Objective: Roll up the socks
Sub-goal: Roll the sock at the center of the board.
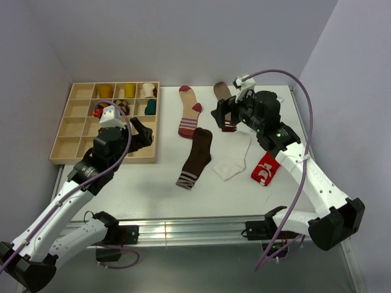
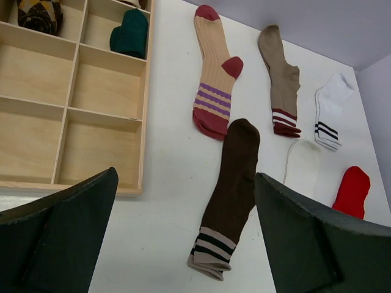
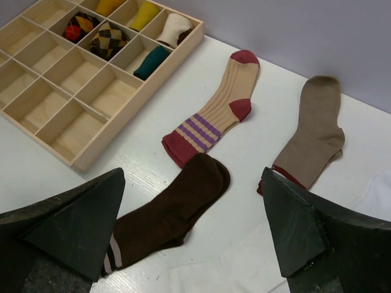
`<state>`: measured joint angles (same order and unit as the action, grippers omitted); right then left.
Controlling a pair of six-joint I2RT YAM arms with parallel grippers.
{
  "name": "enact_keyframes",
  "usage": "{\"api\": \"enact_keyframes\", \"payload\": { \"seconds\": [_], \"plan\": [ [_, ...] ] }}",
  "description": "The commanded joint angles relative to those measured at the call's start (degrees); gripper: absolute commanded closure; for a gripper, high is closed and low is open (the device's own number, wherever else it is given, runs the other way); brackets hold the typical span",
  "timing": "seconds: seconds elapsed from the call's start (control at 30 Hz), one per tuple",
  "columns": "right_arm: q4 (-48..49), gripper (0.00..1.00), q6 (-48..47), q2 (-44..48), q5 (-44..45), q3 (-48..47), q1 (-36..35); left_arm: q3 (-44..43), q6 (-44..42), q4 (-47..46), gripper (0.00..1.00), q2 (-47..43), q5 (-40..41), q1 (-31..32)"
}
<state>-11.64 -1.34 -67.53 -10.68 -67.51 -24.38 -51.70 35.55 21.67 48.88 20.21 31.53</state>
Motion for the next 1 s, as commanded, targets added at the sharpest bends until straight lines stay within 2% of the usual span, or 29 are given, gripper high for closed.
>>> {"api": "enact_keyframes", "payload": {
  "seconds": [0.0, 0.27, 0.43, 0.5, 0.6, 0.73, 0.8, 0.97],
  "plan": [
    [3.3, 0.0, -0.6, 0.6, 1.6, 0.7, 0.1, 0.4, -1.1, -2.3, 0.01, -0.7, -1.0, -0.2],
    [2.2, 0.0, -2.0, -0.3, 1.5, 0.6, 0.1, 0.7, -1.1, -2.9, 0.02, -0.6, -1.3, -0.2],
    [-4.7, 0.08, -4.0, -6.6, -2.6, -4.6, -1.8, 0.1, -1.1, -2.3, 0.02, -1.2, -0.7, -0.2],
    [-7.5, 0.14, -6.5, -8.7, -0.3, -5.2, -5.0, -0.9, -1.1, -1.5, 0.03, -1.3, -0.2, -0.1],
    [-7.7, 0.18, -8.1, -11.6, 3.2, -3.3, -13.8, -1.6, -1.2, -0.4, 0.02, -2.5, 1.2, -0.2],
    [-9.7, 0.28, -8.5, -16.3, 3.8, -0.3, -23.0, -1.8, -1.1, 0.6, 0.01, -4.0, 3.5, -0.1],
    [-11.1, 0.37, -8.5, -18.5, 4.8, 1.2, -26.3, -1.8, -1.0, 0.4, 0.01, -3.9, 3.8, -0.2],
    [-11.8, 0.4, -7.5, -21.9, 5.1, 4.6, -30.7, -2.3, -0.4, -0.9, 0.01, -2.9, 3.8, -0.2]
  ]
}}
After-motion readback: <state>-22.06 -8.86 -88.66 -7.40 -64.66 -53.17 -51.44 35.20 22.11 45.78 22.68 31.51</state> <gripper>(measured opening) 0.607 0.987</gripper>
